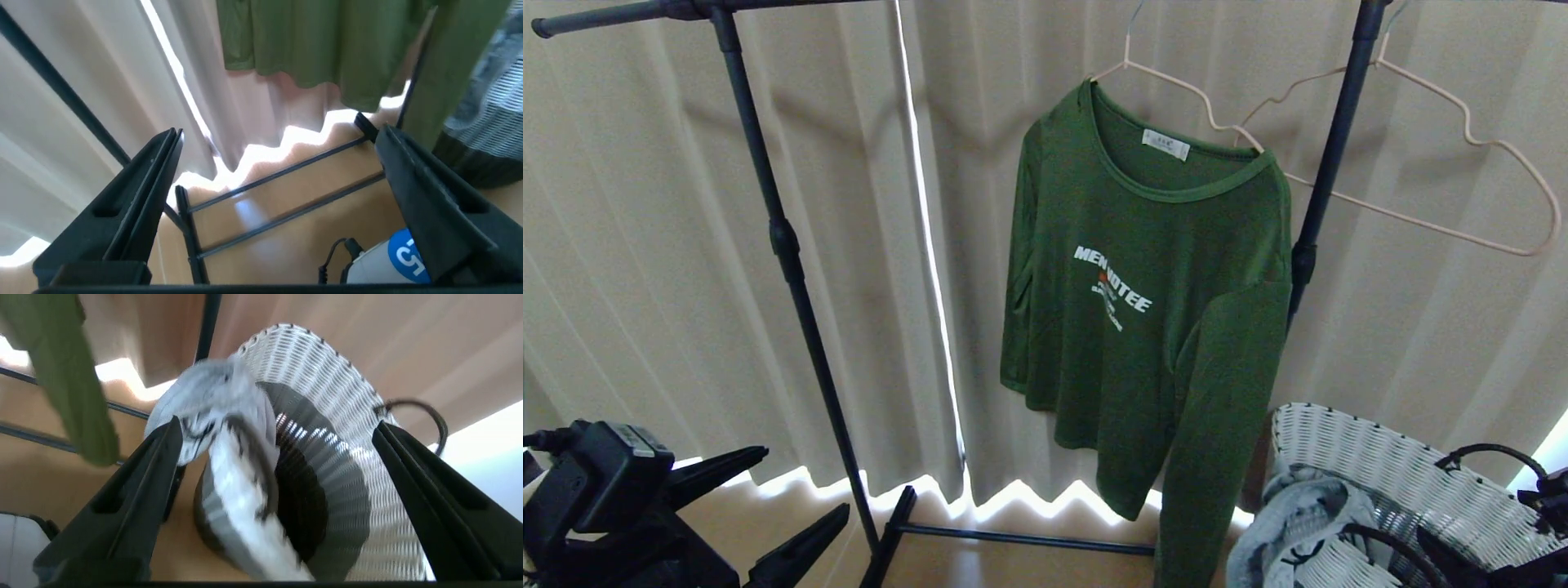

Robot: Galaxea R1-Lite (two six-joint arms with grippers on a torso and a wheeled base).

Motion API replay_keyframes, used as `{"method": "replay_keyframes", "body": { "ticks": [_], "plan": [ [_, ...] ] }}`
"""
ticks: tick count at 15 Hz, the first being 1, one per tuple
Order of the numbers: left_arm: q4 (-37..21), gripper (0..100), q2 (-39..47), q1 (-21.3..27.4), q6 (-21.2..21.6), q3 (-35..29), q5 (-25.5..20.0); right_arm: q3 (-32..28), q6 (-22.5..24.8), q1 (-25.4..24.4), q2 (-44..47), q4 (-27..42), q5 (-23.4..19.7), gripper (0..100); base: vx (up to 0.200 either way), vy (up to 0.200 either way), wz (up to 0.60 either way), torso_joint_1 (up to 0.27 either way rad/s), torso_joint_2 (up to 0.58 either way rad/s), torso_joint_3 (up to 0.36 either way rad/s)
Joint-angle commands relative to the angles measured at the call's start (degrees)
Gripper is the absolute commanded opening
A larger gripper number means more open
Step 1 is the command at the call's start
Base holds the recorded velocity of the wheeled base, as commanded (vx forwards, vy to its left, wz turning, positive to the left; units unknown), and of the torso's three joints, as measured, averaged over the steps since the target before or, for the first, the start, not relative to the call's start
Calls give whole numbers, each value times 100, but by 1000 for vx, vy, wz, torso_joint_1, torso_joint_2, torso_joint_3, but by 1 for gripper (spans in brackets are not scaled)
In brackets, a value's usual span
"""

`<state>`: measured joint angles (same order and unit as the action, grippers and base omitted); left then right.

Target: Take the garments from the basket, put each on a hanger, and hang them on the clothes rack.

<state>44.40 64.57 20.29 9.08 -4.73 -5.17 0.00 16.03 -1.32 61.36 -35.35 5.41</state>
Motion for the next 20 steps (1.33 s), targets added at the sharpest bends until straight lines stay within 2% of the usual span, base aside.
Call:
{"method": "replay_keyframes", "body": {
  "ticks": [1, 5, 8, 12, 14, 16, 20],
  "plan": [
    [7, 100, -6, 90, 6, 25, -2, 0, 76, 0, 43, 2, 4, 100, 0, 0, 0, 0, 0, 0],
    [7, 100, -85, 125, 15, 34, -2, -167, 102, 0, 544, 2, 4, 100, 0, 0, 0, 0, 0, 0],
    [7, 100, -85, 116, 15, 34, 7, -703, 111, 114, 1704, -33, 12, 100, 0, 0, 0, 0, 0, 0],
    [7, 100, -94, 107, 15, 16, 7, -1151, 111, 114, 2671, -33, 12, 100, 0, 0, 0, 0, 0, 0],
    [7, 100, -94, 98, 6, 16, 7, -1441, 287, 105, 3339, -42, 12, 100, 0, 0, 0, 0, 0, 0],
    [7, 100, -120, 98, 6, 16, 7, -1767, 313, 105, 3831, -42, 188, 100, 0, 0, 0, 0, 0, 0],
    [7, 100, -129, 98, 6, 16, 7, -1986, 471, 105, 4341, -24, 355, 100, 0, 0, 0, 0, 0, 0]
  ]
}}
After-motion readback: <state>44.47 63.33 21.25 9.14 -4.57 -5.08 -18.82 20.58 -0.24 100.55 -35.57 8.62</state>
